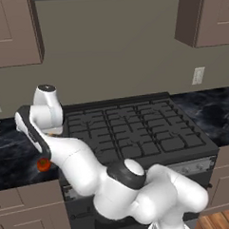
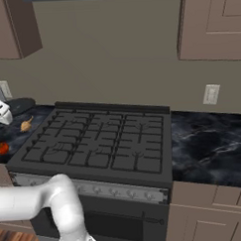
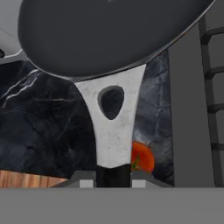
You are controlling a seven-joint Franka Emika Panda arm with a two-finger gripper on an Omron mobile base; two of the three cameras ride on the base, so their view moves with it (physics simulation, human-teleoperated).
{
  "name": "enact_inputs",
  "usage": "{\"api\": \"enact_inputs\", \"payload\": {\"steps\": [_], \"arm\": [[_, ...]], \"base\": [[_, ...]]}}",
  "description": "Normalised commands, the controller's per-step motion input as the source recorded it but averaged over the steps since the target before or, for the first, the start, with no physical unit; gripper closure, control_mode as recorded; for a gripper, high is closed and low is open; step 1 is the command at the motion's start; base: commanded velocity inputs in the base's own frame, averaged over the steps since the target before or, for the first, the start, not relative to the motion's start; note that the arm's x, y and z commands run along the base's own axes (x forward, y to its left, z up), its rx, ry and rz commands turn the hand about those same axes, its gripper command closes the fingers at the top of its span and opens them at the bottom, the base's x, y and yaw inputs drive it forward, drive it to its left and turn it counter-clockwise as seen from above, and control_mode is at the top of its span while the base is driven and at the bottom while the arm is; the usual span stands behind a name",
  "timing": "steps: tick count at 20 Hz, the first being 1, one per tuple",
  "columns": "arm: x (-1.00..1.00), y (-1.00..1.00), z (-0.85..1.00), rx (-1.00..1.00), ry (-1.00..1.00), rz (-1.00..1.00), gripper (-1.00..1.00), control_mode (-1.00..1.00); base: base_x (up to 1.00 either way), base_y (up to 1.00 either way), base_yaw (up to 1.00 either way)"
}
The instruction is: Place the pan on the front right burner on the stove. Then place the tomato and the onion in the pan and turn on the front right burner.
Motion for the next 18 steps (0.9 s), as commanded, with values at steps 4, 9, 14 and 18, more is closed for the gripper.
{"api": "enact_inputs", "payload": {"steps": [4,9,14,18], "arm": [[-0.31,-0.57,0.31,0.0,0.0,0.03,1.0,-1.0],[-0.4,-0.59,0.26,0.0,0.0,0.05,1.0,-1.0],[-0.41,-0.67,0.25,0.0,-0.01,0.05,1.0,-1.0],[-0.42,-0.86,0.22,0.0,-0.05,0.03,1.0,-1.0]], "base": [[0.0,0.0,0.0],[0.0,0.0,0.0],[0.0,0.0,0.0],[0.0,0.0,0.0]]}}
